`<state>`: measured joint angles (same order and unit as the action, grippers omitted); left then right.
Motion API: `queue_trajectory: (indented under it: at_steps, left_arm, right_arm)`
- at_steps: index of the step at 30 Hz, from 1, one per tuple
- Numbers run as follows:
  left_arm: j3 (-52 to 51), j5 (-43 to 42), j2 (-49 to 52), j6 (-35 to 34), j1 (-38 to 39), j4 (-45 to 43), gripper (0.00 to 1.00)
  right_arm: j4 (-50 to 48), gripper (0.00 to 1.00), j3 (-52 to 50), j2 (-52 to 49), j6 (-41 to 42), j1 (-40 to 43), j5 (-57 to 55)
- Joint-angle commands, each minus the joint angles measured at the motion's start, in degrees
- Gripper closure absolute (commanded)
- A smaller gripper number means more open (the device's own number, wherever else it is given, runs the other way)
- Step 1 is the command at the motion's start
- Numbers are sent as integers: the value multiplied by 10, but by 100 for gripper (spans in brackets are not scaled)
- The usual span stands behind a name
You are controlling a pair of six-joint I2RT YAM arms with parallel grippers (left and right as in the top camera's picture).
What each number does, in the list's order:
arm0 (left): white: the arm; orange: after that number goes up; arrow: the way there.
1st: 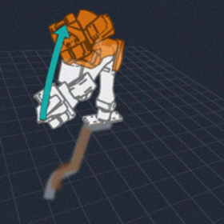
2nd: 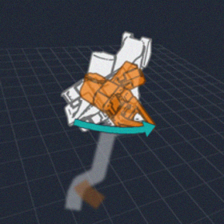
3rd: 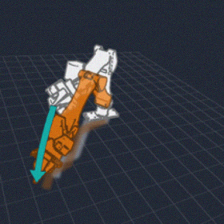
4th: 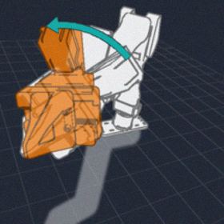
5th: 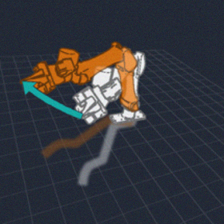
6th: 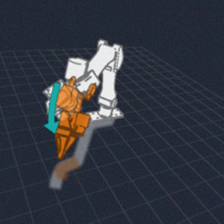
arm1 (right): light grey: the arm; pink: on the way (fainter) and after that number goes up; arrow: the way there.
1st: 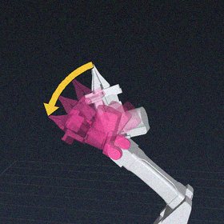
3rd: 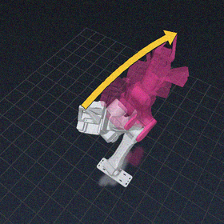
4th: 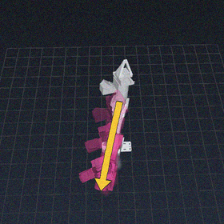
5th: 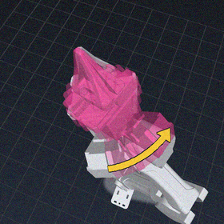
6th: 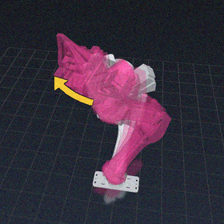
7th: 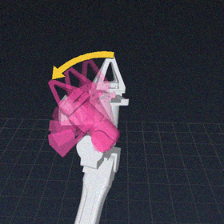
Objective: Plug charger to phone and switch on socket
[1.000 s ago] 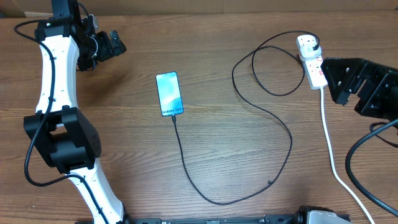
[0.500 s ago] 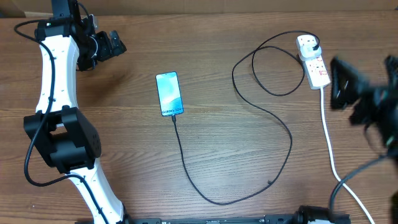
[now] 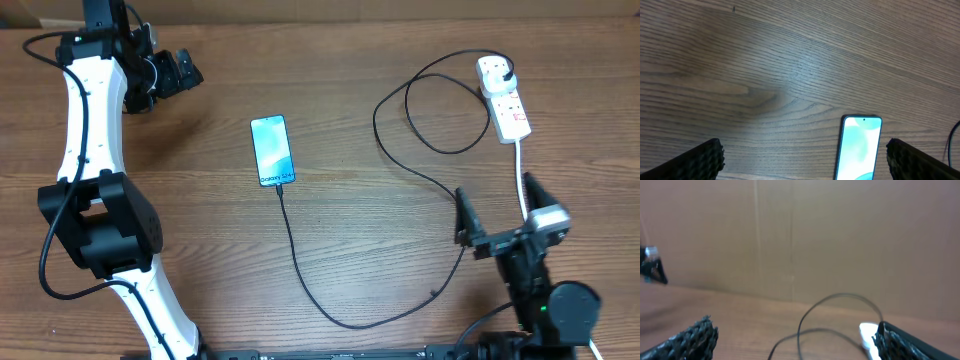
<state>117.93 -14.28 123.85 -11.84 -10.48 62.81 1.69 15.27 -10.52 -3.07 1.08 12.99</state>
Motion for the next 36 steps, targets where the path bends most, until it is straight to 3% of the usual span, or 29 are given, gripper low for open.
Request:
queue_trajectory:
  at_steps: [1, 10, 14, 36]
  left_arm:
    - [7, 3, -3, 0, 4, 0, 0]
    - [7, 3, -3, 0, 4, 0, 0]
    - [7, 3, -3, 0, 4, 0, 0]
    - [7, 3, -3, 0, 4, 0, 0]
  right_arm:
    - [-26, 0, -71, 57, -7, -20, -27]
    - [-16, 0, -149, 90, -7, -32, -29]
    - [23, 0, -148, 91, -5, -37, -29]
    - [21, 0, -148, 91, 2, -37, -29]
